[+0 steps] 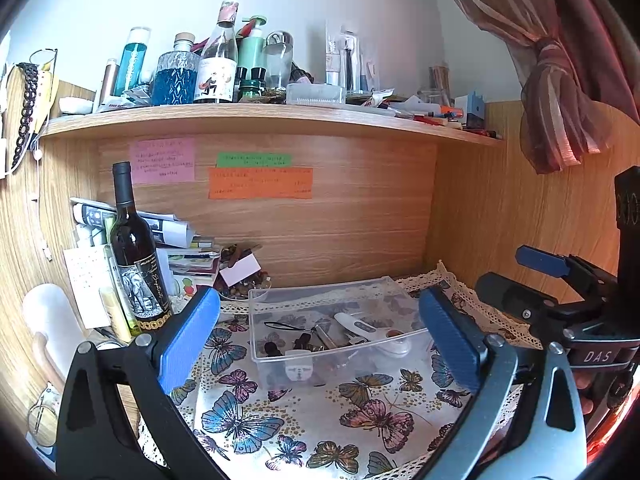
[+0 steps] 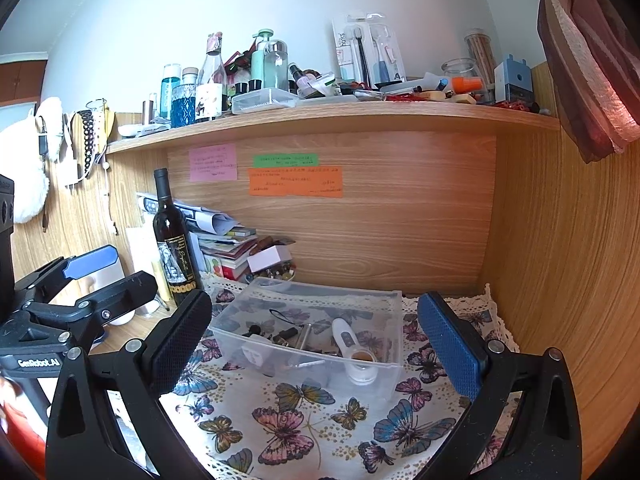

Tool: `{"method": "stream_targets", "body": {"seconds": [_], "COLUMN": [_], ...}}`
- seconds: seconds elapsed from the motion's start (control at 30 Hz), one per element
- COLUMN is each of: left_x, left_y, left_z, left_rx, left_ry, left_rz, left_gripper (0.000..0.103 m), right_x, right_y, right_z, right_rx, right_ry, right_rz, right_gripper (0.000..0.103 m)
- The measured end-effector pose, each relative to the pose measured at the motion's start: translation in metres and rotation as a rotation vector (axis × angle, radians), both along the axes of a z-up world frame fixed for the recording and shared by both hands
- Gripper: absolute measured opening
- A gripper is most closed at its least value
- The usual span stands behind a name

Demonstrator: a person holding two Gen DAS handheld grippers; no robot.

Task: Organize rigid objects

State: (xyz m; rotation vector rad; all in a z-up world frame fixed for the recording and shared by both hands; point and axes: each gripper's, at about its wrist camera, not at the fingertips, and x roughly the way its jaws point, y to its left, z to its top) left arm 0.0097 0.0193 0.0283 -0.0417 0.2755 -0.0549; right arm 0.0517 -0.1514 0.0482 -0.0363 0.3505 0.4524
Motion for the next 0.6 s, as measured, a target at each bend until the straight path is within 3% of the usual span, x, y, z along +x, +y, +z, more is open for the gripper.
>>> {"method": "stream_targets", "body": {"seconds": [0.6], "left_x": [-0.0022], "left_y": [-0.0008], "left_z": [0.0007], "left_rx": [-0.015], "left_ry": [-0.001], "left_rz": [-0.011], "left_gripper": [0.101], "right_x": [-0.0015], "right_y": [0.0006], "right_z": [-0.0005], "right_rx": [0.008], "right_ry": [0.003], "right_rz": [-0.007], "right_gripper": [0.103]}}
